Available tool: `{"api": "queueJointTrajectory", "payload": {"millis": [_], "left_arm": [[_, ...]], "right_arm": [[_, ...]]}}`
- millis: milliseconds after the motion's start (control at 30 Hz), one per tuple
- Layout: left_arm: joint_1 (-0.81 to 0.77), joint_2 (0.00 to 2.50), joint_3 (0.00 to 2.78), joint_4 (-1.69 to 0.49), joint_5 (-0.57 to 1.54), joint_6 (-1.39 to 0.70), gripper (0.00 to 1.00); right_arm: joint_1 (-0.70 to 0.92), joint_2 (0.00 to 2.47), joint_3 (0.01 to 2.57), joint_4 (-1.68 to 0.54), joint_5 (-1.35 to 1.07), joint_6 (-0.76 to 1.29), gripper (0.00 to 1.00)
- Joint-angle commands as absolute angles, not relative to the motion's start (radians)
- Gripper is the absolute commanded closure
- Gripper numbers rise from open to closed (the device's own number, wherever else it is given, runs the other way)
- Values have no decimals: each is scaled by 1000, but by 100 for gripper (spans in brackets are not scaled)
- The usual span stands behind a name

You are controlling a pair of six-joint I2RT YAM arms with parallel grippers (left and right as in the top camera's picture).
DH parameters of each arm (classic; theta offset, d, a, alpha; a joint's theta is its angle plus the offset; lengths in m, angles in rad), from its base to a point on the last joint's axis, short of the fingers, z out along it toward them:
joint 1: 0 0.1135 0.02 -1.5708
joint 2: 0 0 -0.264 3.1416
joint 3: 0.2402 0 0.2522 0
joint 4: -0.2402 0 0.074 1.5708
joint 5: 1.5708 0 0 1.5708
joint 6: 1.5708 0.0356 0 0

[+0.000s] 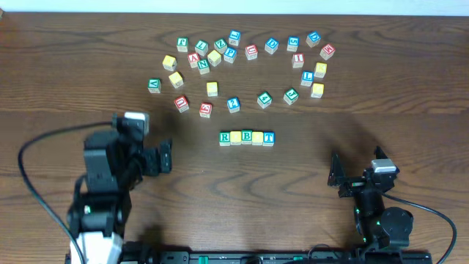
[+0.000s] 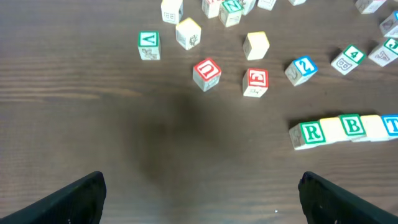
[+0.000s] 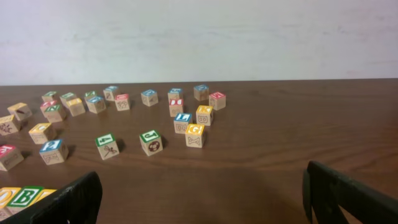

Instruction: Spell out ROBOT

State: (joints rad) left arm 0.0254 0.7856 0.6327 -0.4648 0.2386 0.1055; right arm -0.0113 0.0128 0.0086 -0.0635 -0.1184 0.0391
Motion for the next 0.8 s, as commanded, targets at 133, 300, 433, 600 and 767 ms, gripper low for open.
{"api": "queueJointTrajectory", "payload": {"millis": [133, 300, 433, 600, 767], "left_arm": [[30, 505, 423, -394, 251, 123, 2], [30, 333, 347, -376, 251, 118, 2], [30, 244, 291, -303, 251, 118, 2], [30, 189, 206, -168, 250, 118, 2], [30, 148, 119, -22, 218, 64, 2]], "right_arm": [[-7, 7, 6, -67, -115, 21, 1], [-7, 7, 6, -67, -115, 21, 1], [-7, 6, 6, -67, -115, 21, 1], [-7, 6, 6, -67, -115, 21, 1], [-7, 7, 6, -67, -115, 21, 1]]}}
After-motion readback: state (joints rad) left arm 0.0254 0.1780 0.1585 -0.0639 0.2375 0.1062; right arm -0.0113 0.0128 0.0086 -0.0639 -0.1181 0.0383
